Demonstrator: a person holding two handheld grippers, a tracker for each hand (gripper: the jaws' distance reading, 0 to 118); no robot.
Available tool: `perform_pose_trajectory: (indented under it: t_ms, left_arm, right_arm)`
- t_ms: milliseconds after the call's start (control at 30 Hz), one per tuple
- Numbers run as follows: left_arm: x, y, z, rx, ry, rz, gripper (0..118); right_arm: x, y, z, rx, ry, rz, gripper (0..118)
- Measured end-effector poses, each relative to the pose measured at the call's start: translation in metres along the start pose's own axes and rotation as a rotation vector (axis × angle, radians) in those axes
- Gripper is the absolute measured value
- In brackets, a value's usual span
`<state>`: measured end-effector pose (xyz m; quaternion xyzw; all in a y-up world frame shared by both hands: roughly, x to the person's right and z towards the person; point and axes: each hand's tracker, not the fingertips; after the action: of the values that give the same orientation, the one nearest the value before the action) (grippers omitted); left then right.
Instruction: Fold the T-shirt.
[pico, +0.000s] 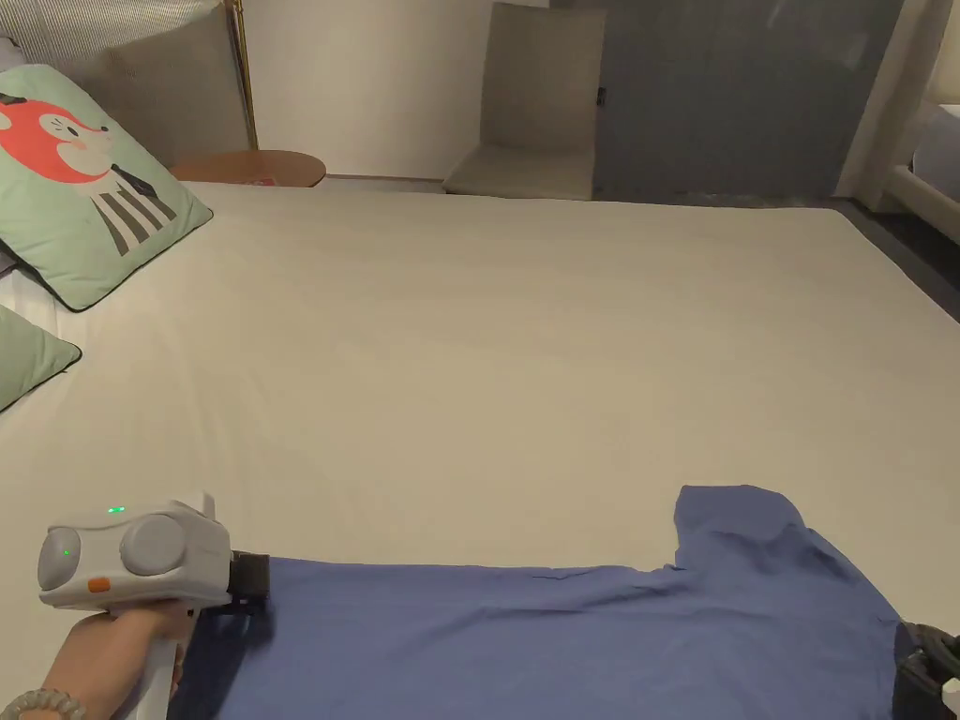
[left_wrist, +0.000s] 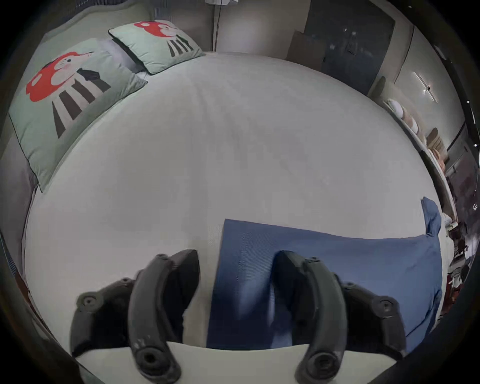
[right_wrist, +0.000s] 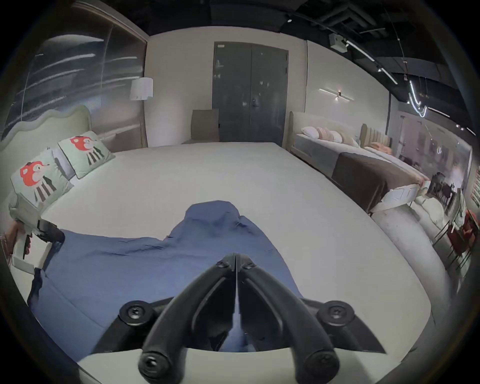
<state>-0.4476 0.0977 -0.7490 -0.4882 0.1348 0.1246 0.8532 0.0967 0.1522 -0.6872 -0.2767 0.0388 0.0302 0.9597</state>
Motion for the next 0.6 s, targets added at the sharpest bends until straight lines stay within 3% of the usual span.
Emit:
perform_pose_trajectory:
  t_ms: [33, 100, 133, 300, 367, 500, 567, 600]
  left_arm:
    - [0.002, 0.000, 0.003, 0.010, -0.006, -0.016, 37]
    - [-0.004, 0.004, 0.002, 0.023, -0.009, -0.018, 7]
    - [-0.004, 0.004, 0.005, 0.028, -0.017, -0.018, 7]
    - [-0.005, 0.000, 0.019, 0.064, -0.017, -0.021, 7]
    - [-0.006, -0.002, 0.026, 0.075, -0.023, -0.014, 7]
    - [-0.007, -0.001, 0.036, 0.084, -0.026, -0.023, 5]
    - [-0.007, 0.000, 0.039, 0.090, -0.029, -0.025, 2]
    - [-0.007, 0.000, 0.041, 0.092, -0.058, -0.020, 2]
  right_arm:
    - [0.004, 0.003, -0.008, -0.033, 0.005, -0.007, 35]
    - [0.016, 0.010, -0.032, -0.117, 0.032, -0.023, 103]
    - [0.020, 0.014, -0.045, -0.153, 0.030, -0.025, 114]
    - [0.043, 0.032, -0.117, -0.321, -0.009, 0.018, 112]
    - [0.047, 0.038, -0.137, -0.403, -0.025, -0.013, 109]
    - [0.058, 0.035, -0.174, -0.549, 0.022, -0.131, 88]
    - [0.058, 0.037, -0.173, -0.542, 0.010, -0.115, 81]
    - [0.059, 0.039, -0.172, -0.534, 0.016, -0.105, 61]
